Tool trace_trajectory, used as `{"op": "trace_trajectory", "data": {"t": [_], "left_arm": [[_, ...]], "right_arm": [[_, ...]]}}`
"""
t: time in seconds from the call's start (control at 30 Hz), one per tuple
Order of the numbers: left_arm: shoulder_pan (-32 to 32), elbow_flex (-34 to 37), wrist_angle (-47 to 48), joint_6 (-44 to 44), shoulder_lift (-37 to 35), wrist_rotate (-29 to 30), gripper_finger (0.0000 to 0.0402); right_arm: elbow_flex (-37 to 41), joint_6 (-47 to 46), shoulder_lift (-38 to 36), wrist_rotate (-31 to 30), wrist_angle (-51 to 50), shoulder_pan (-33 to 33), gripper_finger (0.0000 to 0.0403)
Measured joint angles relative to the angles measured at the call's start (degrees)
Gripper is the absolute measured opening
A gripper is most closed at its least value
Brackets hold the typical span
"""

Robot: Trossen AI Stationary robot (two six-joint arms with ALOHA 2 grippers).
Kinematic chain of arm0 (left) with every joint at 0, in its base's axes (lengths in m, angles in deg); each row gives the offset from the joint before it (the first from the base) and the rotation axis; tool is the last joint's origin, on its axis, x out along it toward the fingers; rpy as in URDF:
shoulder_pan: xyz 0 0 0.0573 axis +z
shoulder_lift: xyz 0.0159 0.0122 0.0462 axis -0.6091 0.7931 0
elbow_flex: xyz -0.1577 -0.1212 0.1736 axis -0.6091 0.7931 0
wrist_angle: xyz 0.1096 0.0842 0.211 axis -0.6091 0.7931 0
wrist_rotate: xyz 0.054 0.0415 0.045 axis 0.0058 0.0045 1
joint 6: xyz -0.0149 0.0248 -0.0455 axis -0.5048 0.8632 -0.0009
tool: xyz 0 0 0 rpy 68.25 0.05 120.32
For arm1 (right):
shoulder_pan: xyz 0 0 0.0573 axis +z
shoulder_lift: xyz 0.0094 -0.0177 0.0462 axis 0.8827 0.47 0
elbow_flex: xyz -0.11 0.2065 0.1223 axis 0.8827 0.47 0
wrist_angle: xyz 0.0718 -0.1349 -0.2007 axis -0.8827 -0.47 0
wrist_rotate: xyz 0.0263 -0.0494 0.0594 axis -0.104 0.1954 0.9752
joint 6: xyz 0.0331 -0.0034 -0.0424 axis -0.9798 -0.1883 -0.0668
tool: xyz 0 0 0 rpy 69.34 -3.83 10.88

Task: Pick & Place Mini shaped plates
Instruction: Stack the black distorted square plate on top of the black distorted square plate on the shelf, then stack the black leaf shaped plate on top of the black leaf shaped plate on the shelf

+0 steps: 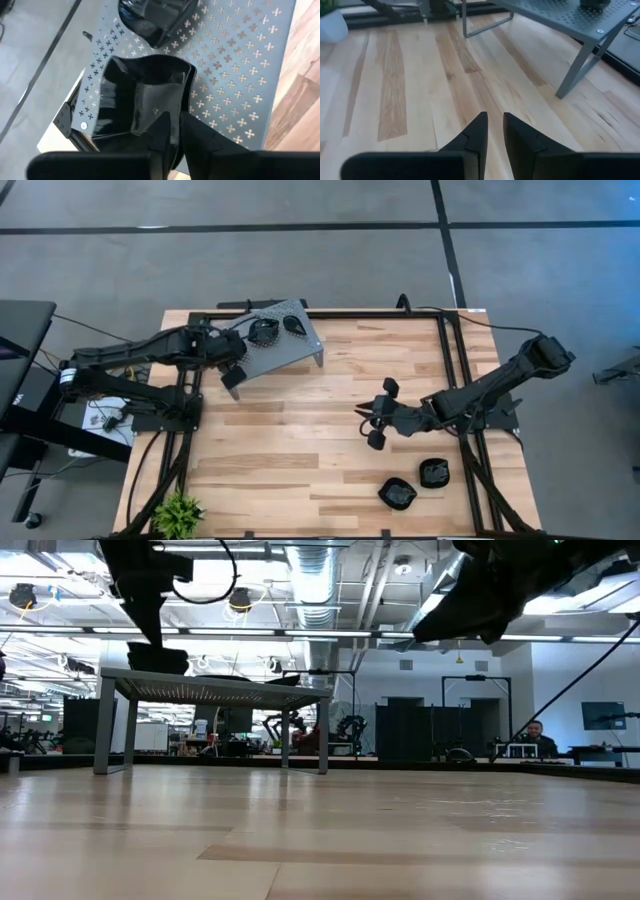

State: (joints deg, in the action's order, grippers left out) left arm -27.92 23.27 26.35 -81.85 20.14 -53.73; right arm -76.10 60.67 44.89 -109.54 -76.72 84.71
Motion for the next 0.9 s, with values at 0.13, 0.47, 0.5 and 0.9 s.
{"op": "trace_trajectory", "data": {"t": [0.13,0.47,0.5,0.9], "left_arm": [[0.0,1.83,-1.03,0.02,-0.02,1.21,0.0068],[-3.78,-0.2,-8.7,0.5,-0.02,3.98,0.0087],[-4.91,-0.42,-10.56,0.52,-0.02,3.98,0.0087],[-22.15,10.97,-50.36,17.21,-0.24,-5.25,0.0088]], "right_arm": [[0.0,0.28,0.0,-0.04,2.03,-0.02,0.0055],[-0.02,0.43,0.0,-0.33,9.21,-3.65,0.0055],[-0.02,0.43,0.0,-0.31,9.19,-4.26,0.0055],[-0.02,0.4,0.04,7.09,9.17,-7.67,0.0055]]}}
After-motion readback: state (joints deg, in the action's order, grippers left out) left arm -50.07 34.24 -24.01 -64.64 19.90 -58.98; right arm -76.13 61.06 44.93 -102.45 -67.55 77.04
